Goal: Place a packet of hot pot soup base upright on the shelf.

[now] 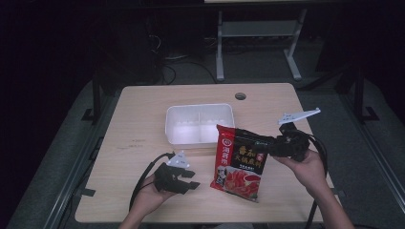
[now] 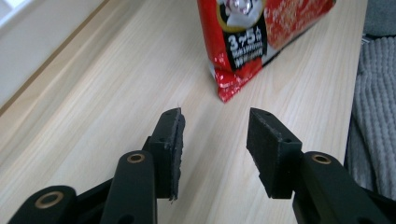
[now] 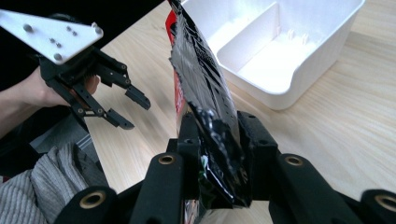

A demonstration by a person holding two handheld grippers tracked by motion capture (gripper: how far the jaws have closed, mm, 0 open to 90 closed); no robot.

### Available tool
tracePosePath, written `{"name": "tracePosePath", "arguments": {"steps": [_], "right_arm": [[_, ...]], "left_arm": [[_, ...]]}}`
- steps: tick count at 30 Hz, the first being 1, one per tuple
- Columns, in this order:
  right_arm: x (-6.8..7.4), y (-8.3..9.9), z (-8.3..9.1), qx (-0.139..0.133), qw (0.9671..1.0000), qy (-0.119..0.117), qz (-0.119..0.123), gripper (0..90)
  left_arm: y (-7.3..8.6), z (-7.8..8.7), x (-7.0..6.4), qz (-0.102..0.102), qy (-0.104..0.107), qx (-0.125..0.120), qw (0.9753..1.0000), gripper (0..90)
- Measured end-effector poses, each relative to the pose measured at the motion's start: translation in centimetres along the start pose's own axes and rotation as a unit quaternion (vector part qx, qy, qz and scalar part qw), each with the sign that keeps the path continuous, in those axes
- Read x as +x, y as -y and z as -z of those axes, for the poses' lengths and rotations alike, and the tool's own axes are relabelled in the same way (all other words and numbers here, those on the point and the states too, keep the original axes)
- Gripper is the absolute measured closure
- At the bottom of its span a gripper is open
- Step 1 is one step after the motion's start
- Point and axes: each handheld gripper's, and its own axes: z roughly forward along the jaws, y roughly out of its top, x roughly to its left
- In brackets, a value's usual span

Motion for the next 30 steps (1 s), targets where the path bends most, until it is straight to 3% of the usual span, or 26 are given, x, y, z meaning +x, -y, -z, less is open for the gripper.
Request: {"name": "tracePosePath", "arguments": {"steps": [10, 18, 30], "right_arm": [[0.1, -0.9, -0.2, -0.006, 0.9999, 0.006, -0.008, 71.9], [0.4, -2.0, -0.6, -0.007, 0.9999, 0.010, -0.011, 71.8], [1.4, -4.6, -0.8, -0.018, 0.9997, 0.017, -0.006, 71.7]], "left_arm": [[1.7, 0.7, 0.1, 0.000, -0.012, 0.010, 0.9999, 51.7], [2.9, 1.3, 0.2, -0.002, -0.031, 0.023, 0.9993, 43.1], [4.2, 1.5, 0.2, -0.003, -0.034, 0.024, 0.9992, 37.0]]}}
